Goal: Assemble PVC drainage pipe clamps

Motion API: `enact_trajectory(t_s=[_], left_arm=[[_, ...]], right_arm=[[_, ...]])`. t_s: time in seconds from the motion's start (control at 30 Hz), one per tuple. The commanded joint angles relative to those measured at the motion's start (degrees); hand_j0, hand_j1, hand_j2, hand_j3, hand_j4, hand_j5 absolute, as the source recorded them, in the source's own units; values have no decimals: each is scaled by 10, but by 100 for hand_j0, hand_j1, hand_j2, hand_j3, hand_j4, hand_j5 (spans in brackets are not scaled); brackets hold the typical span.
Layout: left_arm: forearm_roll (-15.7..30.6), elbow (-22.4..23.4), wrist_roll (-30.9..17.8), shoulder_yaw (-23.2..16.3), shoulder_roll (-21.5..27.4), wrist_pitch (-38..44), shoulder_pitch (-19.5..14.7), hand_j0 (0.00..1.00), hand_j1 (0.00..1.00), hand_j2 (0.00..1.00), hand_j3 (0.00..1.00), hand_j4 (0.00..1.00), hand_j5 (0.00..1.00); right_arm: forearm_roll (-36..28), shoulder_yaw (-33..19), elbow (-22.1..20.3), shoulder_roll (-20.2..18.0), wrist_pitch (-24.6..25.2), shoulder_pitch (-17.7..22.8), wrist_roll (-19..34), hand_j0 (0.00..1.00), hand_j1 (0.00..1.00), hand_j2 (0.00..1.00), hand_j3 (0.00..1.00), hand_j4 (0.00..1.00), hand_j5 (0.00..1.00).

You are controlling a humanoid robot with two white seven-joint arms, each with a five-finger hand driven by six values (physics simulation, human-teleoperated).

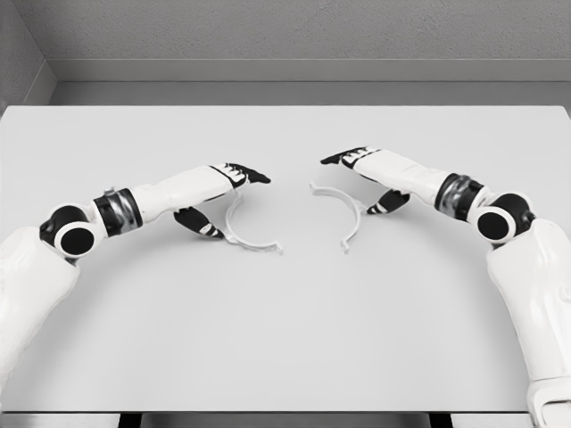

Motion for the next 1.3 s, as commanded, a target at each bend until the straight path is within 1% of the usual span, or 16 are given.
enact_trajectory(t_s=[0.0, 0.13, 0.27, 0.33, 0.37, 0.4, 0.43, 0.47, 0.53, 0.6, 0.7, 0.77, 0.9, 0.97, 1.07, 1.27], left_arm=[[3, 3, 0, 3, 3, 1, 0, 100, 100, 100, 100, 100, 100], [4, 5, 0, 7, 11, 1, -2, 100, 100, 100, 100, 100, 100], [4, 20, 1, 10, 12, 1, -20, 100, 100, 100, 100, 100, 100], [4, 45, 1, 7, 10, 1, -34, 100, 100, 100, 100, 100, 100], [4, 50, 1, 5, 8, 1, -38, 100, 100, 100, 100, 100, 100], [3, 58, 1, 4, 4, 1, -38, 100, 100, 100, 100, 100, 100], [3, 60, 0, 4, 3, 1, -39, 100, 100, 100, 100, 100, 100], [3, 61, 1, 3, -1, 1, -41, 100, 100, 100, 100, 100, 100], [1, 76, 0, 2, -13, 1, -46, 100, 100, 100, 100, 100, 100], [1, 79, 0, 2, -18, 1, -47, 100, 100, 100, 100, 100, 100], [-2, 80, 0, 1, -24, 1, -50, 100, 100, 100, 100, 100, 100], [-2, 80, 0, 1, -26, 1, -50, 100, 100, 100, 100, 100, 100], [-2, 79, 0, 1, -29, 1, -50, 100, 100, 100, 100, 100, 100], [-2, 79, 0, 1, -29, 1, -50, 100, 100, 100, 100, 100, 100], [-6, 78, 0, 1, -31, 1, -50, 100, 100, 100, 100, 100, 100], [-15, 78, 0, 0, -44, 1, -50, 100, 100, 100, 100, 100, 100]], right_arm=[[-3, 9, 2, 5, 1, -1, 0, 99, 99, 99, 99, 99, 99], [-3, 13, 2, 9, 1, -1, 0, 99, 99, 99, 99, 99, 99], [-4, 14, -4, 9, 1, 0, 0, 99, 99, 99, 99, 99, 99], [-8, 9, -8, 7, 1, 0, 0, 99, 99, 99, 99, 99, 99], [-12, 5, -15, 5, 1, -2, 0, 99, 99, 99, 99, 99, 99], [-13, 4, -31, 3, 1, -3, 0, 99, 99, 99, 99, 99, 99], [-13, -8, -47, -3, 1, -3, 0, 99, 99, 99, 99, 99, 99], [-13, -18, -52, -8, 1, -3, 0, 99, 99, 99, 99, 99, 99], [-21, -20, -53, -20, 1, 1, 0, 99, 99, 99, 99, 99, 99], [-21, -19, -55, -21, 1, 5, 0, 99, 99, 99, 99, 99, 99], [-21, -15, -85, -32, 1, 21, 0, 99, 99, 99, 99, 99, 99], [-22, -13, -87, -31, 1, 32, 0, 99, 99, 99, 99, 99, 99], [-22, -12, -89, -30, 1, 37, 0, 99, 99, 99, 99, 99, 99], [-22, -12, -111, -29, 1, 47, 0, 99, 99, 99, 99, 99, 99], [-22, 1, -111, -27, 1, 47, 0, 99, 99, 99, 99, 99, 99], [-22, 9, -111, -27, 1, 47, 0, 99, 99, 99, 99, 99, 99]])
